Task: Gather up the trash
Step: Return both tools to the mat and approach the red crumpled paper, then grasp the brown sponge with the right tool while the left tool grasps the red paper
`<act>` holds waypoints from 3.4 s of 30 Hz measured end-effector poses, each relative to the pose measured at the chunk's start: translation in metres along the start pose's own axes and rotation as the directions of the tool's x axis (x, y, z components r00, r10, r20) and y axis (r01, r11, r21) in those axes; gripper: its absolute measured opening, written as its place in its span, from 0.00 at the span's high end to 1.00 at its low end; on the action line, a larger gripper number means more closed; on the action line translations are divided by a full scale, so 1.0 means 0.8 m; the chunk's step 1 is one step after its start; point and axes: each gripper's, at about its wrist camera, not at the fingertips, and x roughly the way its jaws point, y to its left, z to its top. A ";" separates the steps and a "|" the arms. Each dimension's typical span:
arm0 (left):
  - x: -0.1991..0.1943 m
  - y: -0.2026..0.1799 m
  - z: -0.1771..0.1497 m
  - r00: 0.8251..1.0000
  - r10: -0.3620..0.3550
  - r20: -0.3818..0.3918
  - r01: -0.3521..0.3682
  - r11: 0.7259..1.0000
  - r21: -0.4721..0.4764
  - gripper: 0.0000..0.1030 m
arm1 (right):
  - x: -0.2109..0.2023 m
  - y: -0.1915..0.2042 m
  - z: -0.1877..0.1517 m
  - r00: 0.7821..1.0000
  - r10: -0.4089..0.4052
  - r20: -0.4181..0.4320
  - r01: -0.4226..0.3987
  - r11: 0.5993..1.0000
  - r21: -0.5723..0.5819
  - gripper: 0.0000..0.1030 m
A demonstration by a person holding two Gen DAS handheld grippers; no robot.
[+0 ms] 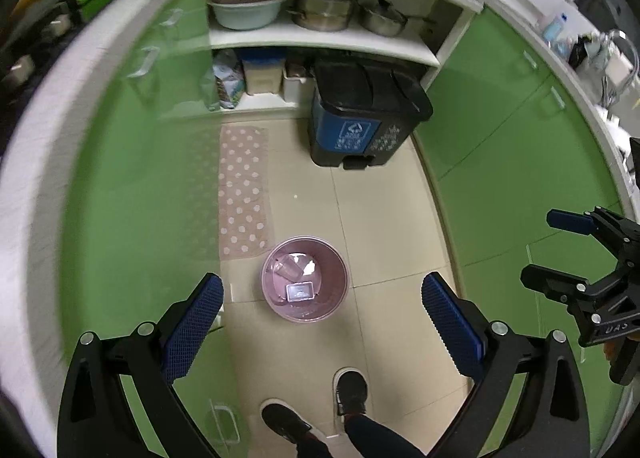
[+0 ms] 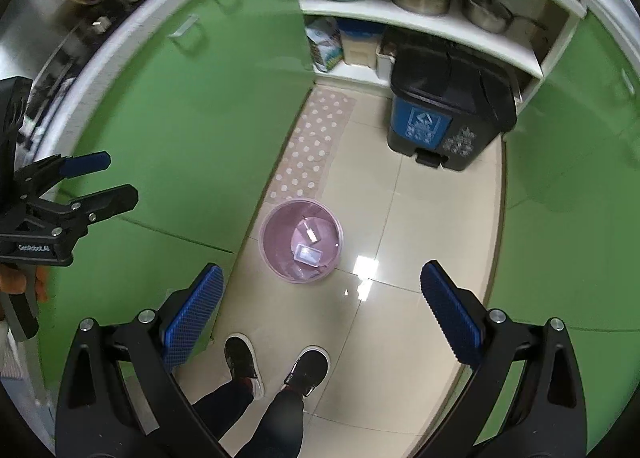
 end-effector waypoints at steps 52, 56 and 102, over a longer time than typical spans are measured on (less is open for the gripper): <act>-0.315 0.375 -0.322 0.934 0.356 0.008 -0.238 0.643 -0.728 0.09 | -0.090 0.612 0.058 0.924 0.345 -0.164 -0.349 0.586 -0.732 0.04; -0.302 0.384 -0.324 0.944 0.330 -0.022 -0.237 0.629 -0.740 0.28 | -0.083 0.616 0.065 0.921 0.347 -0.177 -0.359 0.578 -0.733 0.04; -0.401 0.401 -0.361 0.894 0.445 0.055 -0.212 0.528 -0.822 0.74 | 0.032 0.761 0.055 0.878 0.288 -0.383 -0.475 0.416 -0.775 0.51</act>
